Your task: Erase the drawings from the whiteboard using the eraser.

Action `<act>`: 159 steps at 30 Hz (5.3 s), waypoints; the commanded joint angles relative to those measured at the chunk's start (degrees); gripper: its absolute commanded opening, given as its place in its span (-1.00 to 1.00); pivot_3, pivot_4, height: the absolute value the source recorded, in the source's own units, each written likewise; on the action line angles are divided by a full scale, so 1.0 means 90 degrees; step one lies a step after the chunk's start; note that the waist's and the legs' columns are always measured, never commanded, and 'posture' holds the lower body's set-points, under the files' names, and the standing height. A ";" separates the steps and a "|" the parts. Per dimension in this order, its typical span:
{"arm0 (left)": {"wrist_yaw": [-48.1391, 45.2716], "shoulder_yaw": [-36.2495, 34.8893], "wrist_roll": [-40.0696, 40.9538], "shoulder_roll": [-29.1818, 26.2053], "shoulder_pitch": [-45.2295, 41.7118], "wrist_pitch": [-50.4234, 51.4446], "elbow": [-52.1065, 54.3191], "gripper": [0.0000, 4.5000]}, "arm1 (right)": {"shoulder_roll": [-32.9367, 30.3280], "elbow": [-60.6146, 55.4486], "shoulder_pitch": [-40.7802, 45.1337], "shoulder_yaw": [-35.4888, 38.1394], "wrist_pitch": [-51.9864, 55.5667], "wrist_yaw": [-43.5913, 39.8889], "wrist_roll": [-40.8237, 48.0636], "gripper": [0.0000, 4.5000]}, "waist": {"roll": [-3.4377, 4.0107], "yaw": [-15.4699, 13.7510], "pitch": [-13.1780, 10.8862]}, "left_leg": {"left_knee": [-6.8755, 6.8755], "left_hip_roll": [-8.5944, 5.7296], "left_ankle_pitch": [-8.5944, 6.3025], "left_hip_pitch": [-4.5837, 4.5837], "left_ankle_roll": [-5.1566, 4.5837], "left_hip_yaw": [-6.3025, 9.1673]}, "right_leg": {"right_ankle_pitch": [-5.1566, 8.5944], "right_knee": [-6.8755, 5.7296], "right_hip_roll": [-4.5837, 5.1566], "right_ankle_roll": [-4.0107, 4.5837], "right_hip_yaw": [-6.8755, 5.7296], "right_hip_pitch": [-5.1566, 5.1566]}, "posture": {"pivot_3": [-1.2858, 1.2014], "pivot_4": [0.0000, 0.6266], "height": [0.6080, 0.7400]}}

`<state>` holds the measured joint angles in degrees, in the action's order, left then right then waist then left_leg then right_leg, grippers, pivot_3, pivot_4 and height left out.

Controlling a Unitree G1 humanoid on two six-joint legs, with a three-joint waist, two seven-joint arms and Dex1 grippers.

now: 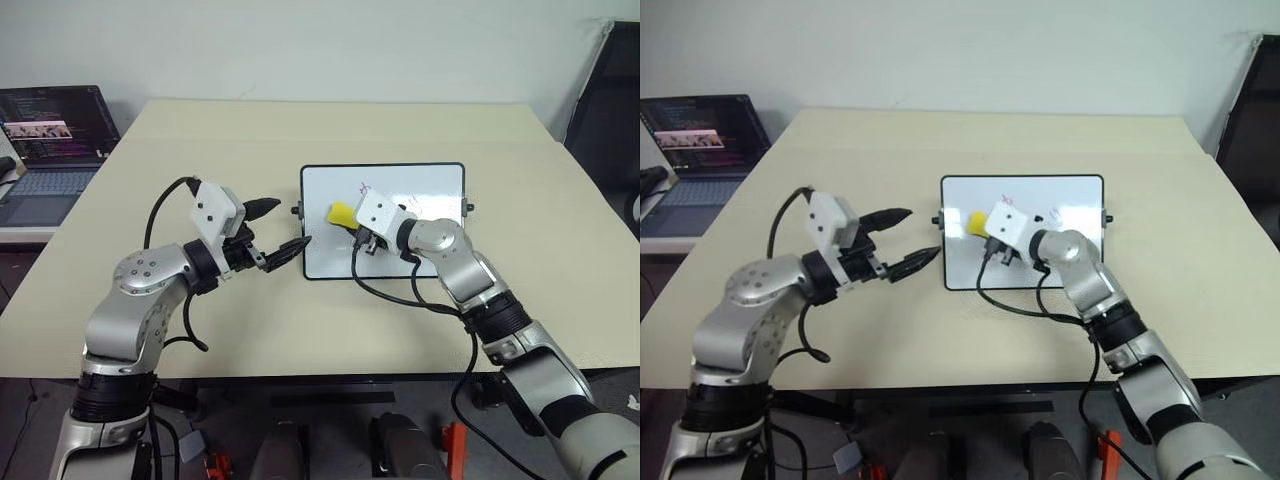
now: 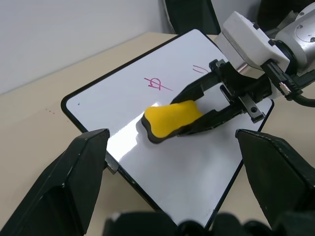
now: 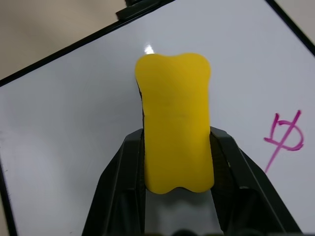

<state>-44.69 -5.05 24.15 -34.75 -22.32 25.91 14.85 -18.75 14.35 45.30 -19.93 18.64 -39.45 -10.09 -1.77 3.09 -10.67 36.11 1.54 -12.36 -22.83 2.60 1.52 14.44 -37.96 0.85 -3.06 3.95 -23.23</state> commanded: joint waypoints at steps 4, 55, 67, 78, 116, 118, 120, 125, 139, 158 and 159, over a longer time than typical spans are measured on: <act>-0.0260 -0.0141 0.0173 -0.0174 -0.0351 -0.0058 -0.0092 1.00 | -0.0971 -0.2040 -0.0310 0.1361 0.1038 -0.1199 0.1557 -0.41 | 0.0003 -0.0043 -0.0007 | -0.0004 -0.0001 -0.0003 -0.0023 0.0002 -0.0002 | -0.0001 0.0015 0.0001 0.0002 0.0001 -0.0015 | 0.03 -0.52 1.00; -0.0722 0.0051 -0.0102 -0.0285 -0.1159 -0.0385 -0.0959 1.00 | -0.3540 -0.2088 -0.0881 0.2594 0.1010 -0.1905 0.2642 -0.41 | -0.0005 -0.0024 -0.0020 | -0.0008 0.0002 -0.0025 -0.0021 0.0011 -0.0010 | 0.0024 0.0022 -0.0001 -0.0005 0.0006 -0.0015 | 0.03 -0.52 1.00; -0.0700 0.0060 -0.0098 -0.0271 -0.1098 -0.0380 -0.0939 1.00 | -0.2956 -0.2296 -0.0590 0.2302 0.0994 -0.1657 0.2728 -0.41 | -0.0005 -0.0015 -0.0020 | -0.0007 0.0003 -0.0025 -0.0020 0.0011 -0.0011 | 0.0023 0.0019 -0.0001 -0.0003 0.0006 -0.0015 | 0.03 -0.52 1.00; -0.0648 0.0235 -0.0096 -0.0110 -0.1116 -0.0351 -0.0905 1.00 | -0.0772 -0.0348 0.0509 0.0873 -0.0327 0.0191 0.1006 -0.41 | -0.0006 0.0006 -0.0020 | -0.0002 0.0005 -0.0024 -0.0017 0.0012 -0.0010 | 0.0007 0.0003 -0.0006 0.0025 0.0008 -0.0017 | 0.03 -0.52 1.00; -0.0481 0.0174 -0.0044 -0.0160 -0.0918 -0.0236 -0.0598 1.00 | -0.0484 0.1911 0.0669 0.0567 -0.0863 0.0679 0.0028 -0.41 | -0.0021 0.0002 -0.0008 | 0.0014 0.0005 -0.0015 0.0002 0.0004 -0.0007 | -0.0002 -0.0006 -0.0007 0.0014 0.0009 0.0002 | 0.03 -0.52 1.00; -0.0491 0.0181 -0.0042 -0.0153 -0.0925 -0.0238 -0.0609 1.00 | -0.0490 0.1645 0.0475 0.0455 -0.0769 0.0405 0.0061 -0.41 | -0.0023 0.0015 -0.0006 | 0.0014 0.0006 -0.0015 0.0005 0.0004 -0.0007 | 0.0000 -0.0007 -0.0007 0.0010 0.0008 0.0004 | 0.03 -0.52 1.00; -0.0502 0.0187 -0.0045 -0.0141 -0.0949 -0.0248 -0.0638 1.00 | -0.0532 0.1238 0.0206 0.0314 -0.0674 -0.0008 0.0122 -0.41 | -0.0023 0.0019 -0.0005 | 0.0014 0.0006 -0.0015 0.0006 0.0004 -0.0008 | 0.0001 -0.0008 -0.0007 0.0007 0.0009 0.0005 | 0.03 -0.52 1.00; -0.0536 0.0193 -0.0051 -0.0135 -0.0970 -0.0264 -0.0665 1.00 | -0.0694 0.0489 -0.0265 0.0152 -0.0334 -0.0706 0.0204 -0.41 | -0.0023 0.0034 -0.0005 | 0.0014 0.0007 -0.0016 0.0007 0.0004 -0.0008 | 0.0005 -0.0008 -0.0009 0.0001 0.0010 0.0004 | 0.03 -0.52 1.00; -0.0760 0.0259 -0.0050 -0.0133 -0.1242 -0.0282 -0.0906 1.00 | -0.1748 -0.2154 -0.1177 0.2430 0.0763 -0.1653 0.2531 -0.41 | -0.0016 -0.0073 -0.0017 | 0.0003 0.0002 -0.0021 -0.0038 0.0010 -0.0004 | -0.0003 0.0008 -0.0002 0.0019 0.0004 -0.0028 | 0.03 -0.52 1.00; -0.1044 0.0504 -0.0092 -0.0039 -0.1515 -0.0371 -0.1140 1.00 | -0.4046 -0.2326 -0.2343 0.3883 0.0871 -0.1988 0.3031 -0.41 | -0.0017 -0.0023 -0.0018 | -0.0003 0.0004 -0.0023 -0.0018 0.0009 -0.0017 | 0.0019 0.0018 -0.0005 -0.0008 0.0013 -0.0016 | 0.03 -0.52 1.00; -0.1048 0.0503 -0.0091 -0.0039 -0.1516 -0.0369 -0.1139 1.00 | -0.4050 -0.2341 -0.2345 0.3878 0.0893 -0.1985 0.3046 -0.41 | -0.0017 -0.0024 -0.0018 | -0.0003 0.0004 -0.0023 -0.0019 0.0009 -0.0016 | 0.0019 0.0019 -0.0005 -0.0008 0.0013 -0.0016 | 0.03 -0.52 1.00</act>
<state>-53.92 -0.27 23.39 -35.05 -34.47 23.46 3.87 -54.17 -4.80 23.72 14.34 26.73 -57.43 16.55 -1.93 2.87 -10.83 36.08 1.58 -12.58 -23.01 2.68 1.37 14.61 -37.79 0.81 -3.13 4.07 -23.37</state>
